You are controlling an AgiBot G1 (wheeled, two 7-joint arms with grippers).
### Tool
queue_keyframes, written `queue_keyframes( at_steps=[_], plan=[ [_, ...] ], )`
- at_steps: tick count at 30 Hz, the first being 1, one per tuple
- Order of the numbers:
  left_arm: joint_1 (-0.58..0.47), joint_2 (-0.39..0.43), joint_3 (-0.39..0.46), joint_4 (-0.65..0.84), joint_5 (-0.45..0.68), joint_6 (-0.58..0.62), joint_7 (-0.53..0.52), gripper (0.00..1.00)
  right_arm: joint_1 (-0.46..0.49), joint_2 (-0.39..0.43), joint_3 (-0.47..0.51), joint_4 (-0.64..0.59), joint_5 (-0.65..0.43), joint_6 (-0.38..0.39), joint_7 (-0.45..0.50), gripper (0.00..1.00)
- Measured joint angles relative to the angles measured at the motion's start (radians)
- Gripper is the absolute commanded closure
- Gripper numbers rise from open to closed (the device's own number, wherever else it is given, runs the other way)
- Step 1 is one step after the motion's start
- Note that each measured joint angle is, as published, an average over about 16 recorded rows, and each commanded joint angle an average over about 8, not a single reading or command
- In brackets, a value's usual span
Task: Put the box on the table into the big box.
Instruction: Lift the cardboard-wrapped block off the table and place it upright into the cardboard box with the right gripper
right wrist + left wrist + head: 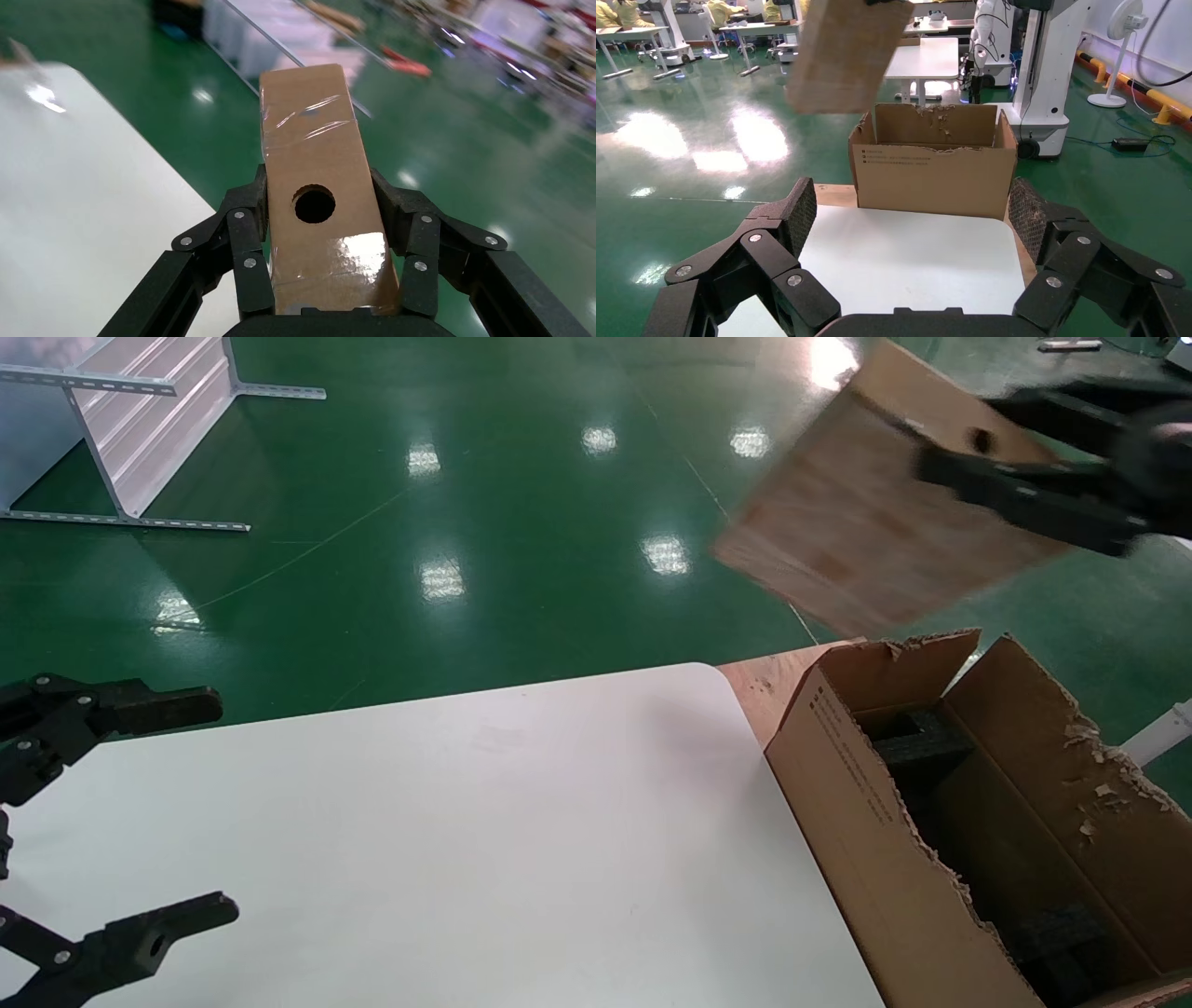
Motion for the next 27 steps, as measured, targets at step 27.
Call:
queue_keyframes(
  at_steps=[27],
  plan=[
    [0.0, 0.0, 0.001, 0.0, 0.0, 0.0, 0.0, 0.0, -0.299, -0.004, -0.017, -0.651, 0.098, 0.003, -0.258, 1.0]
  ],
)
